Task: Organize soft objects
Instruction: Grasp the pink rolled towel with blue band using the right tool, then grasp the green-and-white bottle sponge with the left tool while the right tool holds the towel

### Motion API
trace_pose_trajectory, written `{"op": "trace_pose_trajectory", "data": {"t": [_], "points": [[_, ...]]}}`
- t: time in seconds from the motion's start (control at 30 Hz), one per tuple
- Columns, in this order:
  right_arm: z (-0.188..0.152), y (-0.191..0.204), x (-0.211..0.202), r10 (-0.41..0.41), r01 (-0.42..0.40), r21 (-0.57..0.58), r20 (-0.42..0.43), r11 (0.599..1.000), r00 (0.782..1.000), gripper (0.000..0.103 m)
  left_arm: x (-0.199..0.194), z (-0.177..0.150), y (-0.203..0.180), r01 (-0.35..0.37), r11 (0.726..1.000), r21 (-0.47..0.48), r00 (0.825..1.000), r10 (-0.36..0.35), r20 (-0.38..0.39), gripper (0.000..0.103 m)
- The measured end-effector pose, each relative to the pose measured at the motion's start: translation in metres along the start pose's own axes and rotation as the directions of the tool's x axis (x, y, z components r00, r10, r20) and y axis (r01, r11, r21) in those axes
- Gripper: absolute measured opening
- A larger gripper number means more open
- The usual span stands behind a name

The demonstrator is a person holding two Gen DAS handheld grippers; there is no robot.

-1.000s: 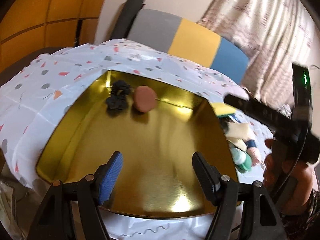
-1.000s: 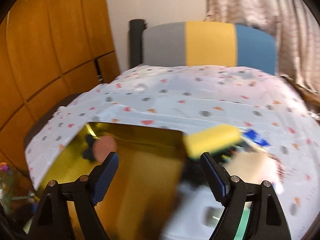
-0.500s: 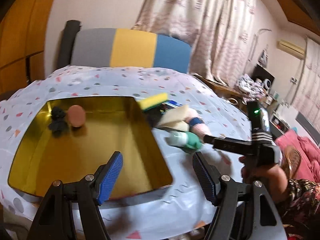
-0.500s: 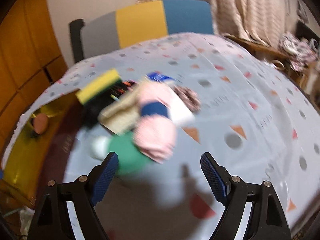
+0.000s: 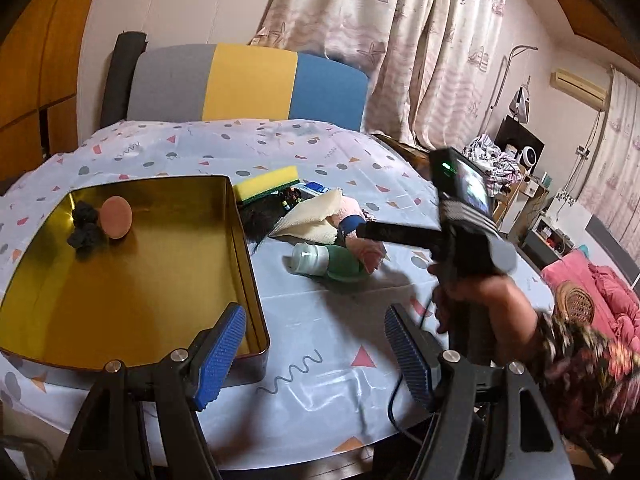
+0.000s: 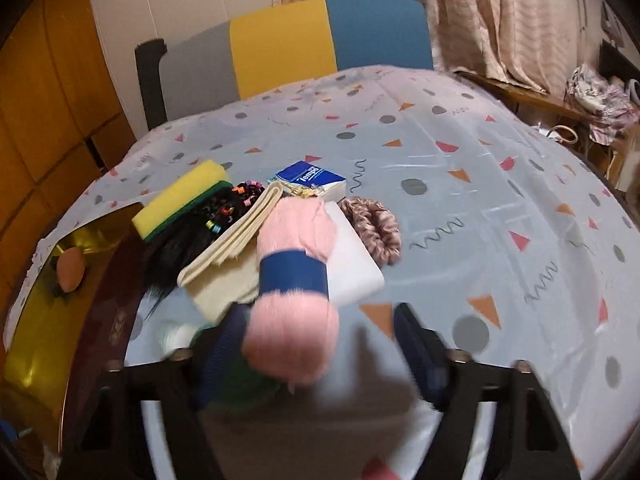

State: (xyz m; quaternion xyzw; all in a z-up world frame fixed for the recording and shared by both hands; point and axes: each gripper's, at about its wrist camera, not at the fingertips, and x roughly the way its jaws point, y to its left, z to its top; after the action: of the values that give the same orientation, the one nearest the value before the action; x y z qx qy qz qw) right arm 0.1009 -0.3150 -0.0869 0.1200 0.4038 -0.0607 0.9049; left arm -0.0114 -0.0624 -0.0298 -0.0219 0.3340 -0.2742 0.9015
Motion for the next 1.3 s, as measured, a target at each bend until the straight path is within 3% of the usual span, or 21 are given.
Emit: {"op": "trace_pose_trajectory", "data": {"t": [0.27,0.33,0.4,0.43,0.77,1.07,1.3], "points": [[0.012,0.01,0.039,0.049,-0.053,-0.03,-0.11,0.998,0.993,0.064,0.007,0.001,-0.005,-0.014,1.0,-0.009,0.999,0.013,-0.031,0.073],[0.014,0.008,0.044,0.042,-0.047,-0.042,-0.114,0.998,0.993,0.059,0.009,0.003,-0.008,-0.006,1.0,-0.006,0.999,0.005,-0.039,0.073],[0.017,0.003,0.042,0.048,-0.054,-0.049,-0.123,0.997,0.991,0.044,0.011,0.006,-0.011,0.003,1.0,-0.004,0.999,-0.003,-0.042,0.073],[0.018,0.0,0.04,0.065,-0.071,-0.049,-0.125,0.996,0.99,0.041,0.013,0.008,-0.012,0.005,1.0,-0.004,0.999,-0.005,-0.045,0.073],[-0.005,-0.012,0.003,0.115,-0.144,-0.157,-0.177,0.977,0.977,0.04,0.044,0.021,-0.03,0.018,0.998,-0.055,0.992,-0.025,-0.123,0.073],[0.027,-0.088,-0.005,0.033,-0.04,-0.053,-0.128,0.998,0.991,0.04,0.084,0.03,-0.052,-0.011,0.996,-0.093,0.977,-0.009,-0.212,0.073],[0.035,-0.125,0.004,0.094,-0.078,0.101,-0.164,0.992,0.982,0.04,0.138,0.045,-0.049,-0.115,0.976,-0.183,0.951,0.056,-0.304,0.073]]}}
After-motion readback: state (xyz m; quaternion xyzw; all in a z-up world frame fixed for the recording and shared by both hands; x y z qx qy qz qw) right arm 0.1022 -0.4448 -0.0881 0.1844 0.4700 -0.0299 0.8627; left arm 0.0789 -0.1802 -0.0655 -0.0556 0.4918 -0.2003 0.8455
